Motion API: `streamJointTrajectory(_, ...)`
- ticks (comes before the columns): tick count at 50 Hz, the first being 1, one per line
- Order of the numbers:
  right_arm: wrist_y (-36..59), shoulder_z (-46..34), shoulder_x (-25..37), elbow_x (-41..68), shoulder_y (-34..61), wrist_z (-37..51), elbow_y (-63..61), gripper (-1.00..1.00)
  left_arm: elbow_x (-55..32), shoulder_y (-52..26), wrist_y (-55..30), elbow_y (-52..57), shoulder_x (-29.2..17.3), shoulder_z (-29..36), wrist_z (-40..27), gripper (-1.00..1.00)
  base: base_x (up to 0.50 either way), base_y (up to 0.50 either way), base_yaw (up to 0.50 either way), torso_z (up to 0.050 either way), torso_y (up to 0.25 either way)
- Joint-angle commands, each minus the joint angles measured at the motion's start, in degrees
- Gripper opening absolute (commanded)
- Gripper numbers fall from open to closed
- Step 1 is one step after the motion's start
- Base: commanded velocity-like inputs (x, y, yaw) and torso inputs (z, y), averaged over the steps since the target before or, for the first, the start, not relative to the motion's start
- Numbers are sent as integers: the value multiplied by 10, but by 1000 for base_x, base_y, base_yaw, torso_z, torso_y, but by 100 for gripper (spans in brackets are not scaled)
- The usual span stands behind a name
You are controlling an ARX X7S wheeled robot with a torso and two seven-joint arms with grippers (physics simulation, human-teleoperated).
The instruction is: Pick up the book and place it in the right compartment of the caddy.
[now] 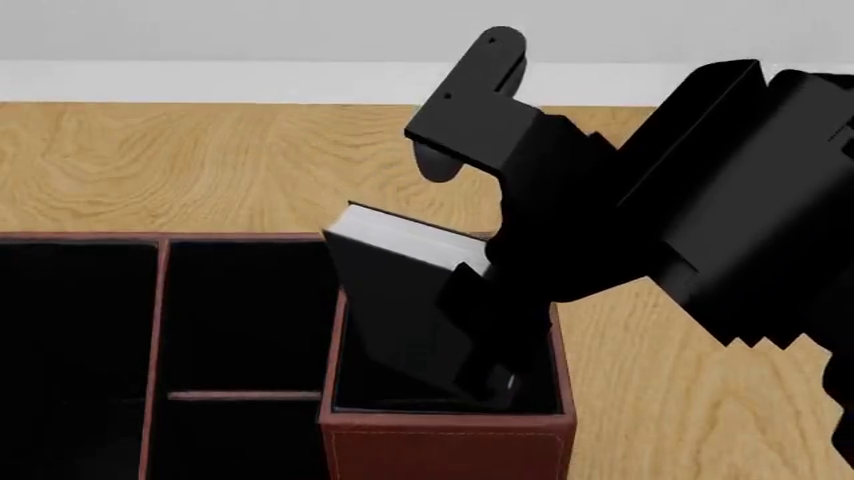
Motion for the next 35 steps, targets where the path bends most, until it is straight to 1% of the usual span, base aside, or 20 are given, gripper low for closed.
streamJointTrajectory(1,-37,2,-7,-26,-18,8,25,-100,6,6,4,-1,1,2,1,100,0,0,3,0,0)
streamJointTrajectory(15,-109,-19,-31,-69,-44,7,98,-100,6,13,5,-4,-3,1,-1,100,0,0,0,1,1)
streamJointTrajectory(35,-156,-32,-54,-85,-81,5,143,-100,12,1,3,-13,-1,18,2,100,0,0,0,0,1)
